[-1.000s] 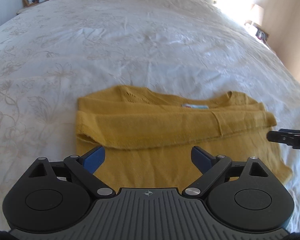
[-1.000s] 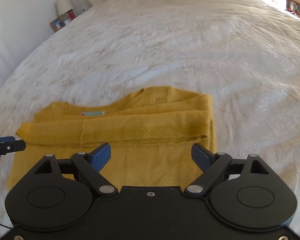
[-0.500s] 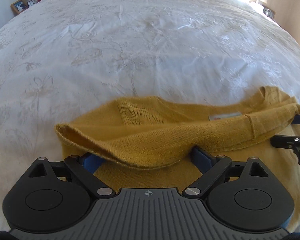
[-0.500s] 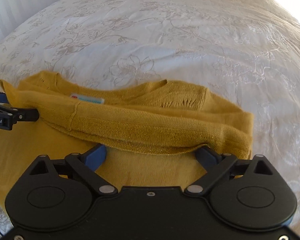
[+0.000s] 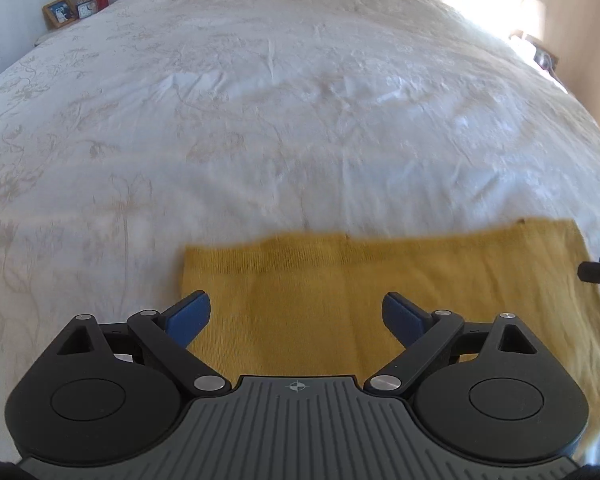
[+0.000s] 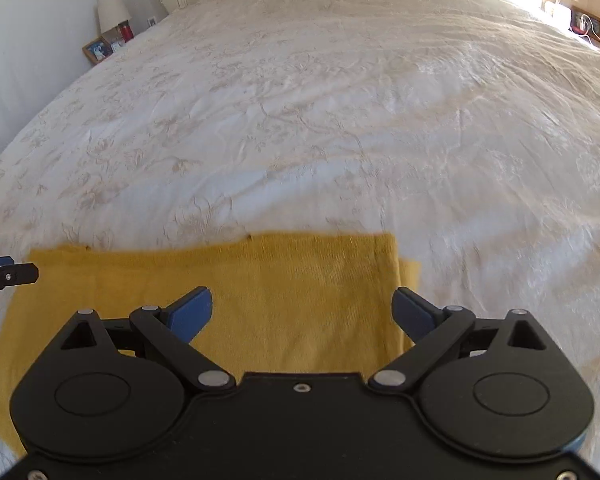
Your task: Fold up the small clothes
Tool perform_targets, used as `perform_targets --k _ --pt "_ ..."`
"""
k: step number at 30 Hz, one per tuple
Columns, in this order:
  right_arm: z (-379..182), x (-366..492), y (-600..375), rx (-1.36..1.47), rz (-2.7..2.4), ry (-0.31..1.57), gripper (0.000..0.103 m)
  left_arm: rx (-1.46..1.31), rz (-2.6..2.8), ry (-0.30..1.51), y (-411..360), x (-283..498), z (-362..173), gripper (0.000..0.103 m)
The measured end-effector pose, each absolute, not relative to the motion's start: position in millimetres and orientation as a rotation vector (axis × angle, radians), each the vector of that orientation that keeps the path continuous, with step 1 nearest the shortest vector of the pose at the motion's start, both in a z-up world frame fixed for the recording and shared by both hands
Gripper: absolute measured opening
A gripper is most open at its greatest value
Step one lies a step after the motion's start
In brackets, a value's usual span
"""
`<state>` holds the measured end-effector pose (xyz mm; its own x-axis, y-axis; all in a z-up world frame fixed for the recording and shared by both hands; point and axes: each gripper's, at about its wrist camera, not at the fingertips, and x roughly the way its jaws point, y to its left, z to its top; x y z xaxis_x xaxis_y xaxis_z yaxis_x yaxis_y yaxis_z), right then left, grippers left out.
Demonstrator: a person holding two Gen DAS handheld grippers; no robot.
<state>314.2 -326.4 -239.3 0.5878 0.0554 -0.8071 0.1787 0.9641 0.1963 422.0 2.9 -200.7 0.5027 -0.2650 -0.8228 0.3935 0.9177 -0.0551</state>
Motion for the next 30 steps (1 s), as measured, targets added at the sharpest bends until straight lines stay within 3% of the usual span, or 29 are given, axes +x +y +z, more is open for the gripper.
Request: perform_targets --k 7,12,20,27,30 --pt "-270 230 -326 0.244 -0.105 1.105 0.1 0.328 -0.462 1.08 25 336 -231 0.095" --pt "-257 208 -333 0.305 -0.208 1.115 0.1 0.186 -0.355 1.175 62 327 -234 0.098" --pt "-221 220 -267 0.178 -0.096 0.969 0.101 0.155 -0.356 1.072 40 318 -201 0.098" --pt "-262 232 -216 -0.056 -0.021 1.125 0.101 0.169 -0.452 1.04 -5 303 -195 0.098" --pt "-271 215 -224 -0.018 -0.03 1.148 0.102 0.177 -0.47 1.033 -19 295 -198 0.098"
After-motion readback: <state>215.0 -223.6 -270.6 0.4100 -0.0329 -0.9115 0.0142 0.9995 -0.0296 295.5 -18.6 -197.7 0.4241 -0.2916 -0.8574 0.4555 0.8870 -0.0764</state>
